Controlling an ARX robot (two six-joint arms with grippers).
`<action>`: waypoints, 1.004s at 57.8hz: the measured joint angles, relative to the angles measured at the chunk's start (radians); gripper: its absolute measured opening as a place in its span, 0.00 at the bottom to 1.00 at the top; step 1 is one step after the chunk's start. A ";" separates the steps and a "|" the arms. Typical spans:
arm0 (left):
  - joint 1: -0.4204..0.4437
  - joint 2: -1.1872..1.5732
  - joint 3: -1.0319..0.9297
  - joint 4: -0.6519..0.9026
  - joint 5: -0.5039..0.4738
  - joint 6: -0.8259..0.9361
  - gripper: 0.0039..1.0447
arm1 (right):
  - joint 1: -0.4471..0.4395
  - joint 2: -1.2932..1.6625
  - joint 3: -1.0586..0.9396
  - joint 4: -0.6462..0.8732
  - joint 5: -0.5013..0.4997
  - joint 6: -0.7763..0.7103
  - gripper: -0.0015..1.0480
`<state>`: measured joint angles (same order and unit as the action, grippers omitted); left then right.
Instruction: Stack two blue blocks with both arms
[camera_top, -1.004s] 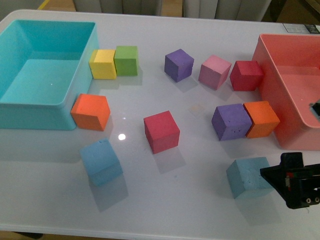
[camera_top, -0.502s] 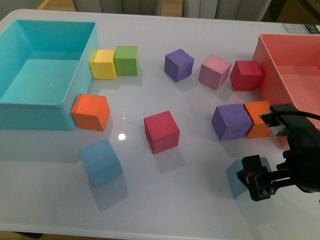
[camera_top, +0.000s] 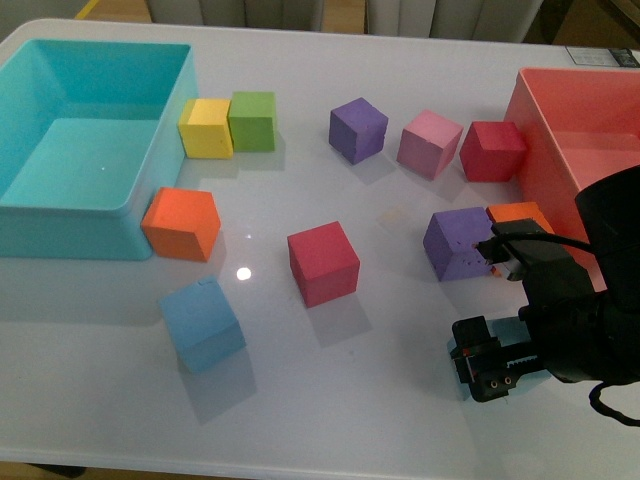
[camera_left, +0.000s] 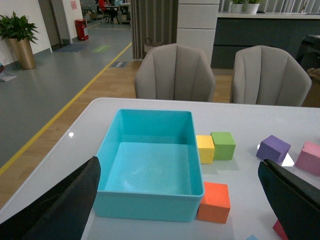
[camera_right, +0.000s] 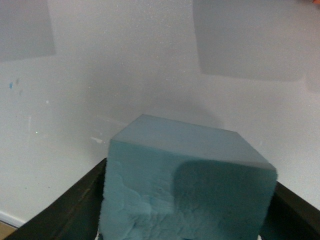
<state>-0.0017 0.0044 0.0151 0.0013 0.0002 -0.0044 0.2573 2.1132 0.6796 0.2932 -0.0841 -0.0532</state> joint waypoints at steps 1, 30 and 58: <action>0.000 0.000 0.000 0.000 0.000 0.000 0.92 | 0.001 0.000 0.000 0.000 0.001 0.001 0.62; 0.000 0.000 0.000 0.000 0.000 0.000 0.92 | -0.020 -0.192 0.263 -0.224 -0.029 0.032 0.44; 0.000 0.000 0.000 0.000 0.000 0.000 0.92 | 0.101 0.258 0.978 -0.498 0.013 0.056 0.43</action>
<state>-0.0017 0.0044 0.0151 0.0013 0.0002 -0.0044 0.3584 2.3714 1.6577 -0.2050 -0.0708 0.0025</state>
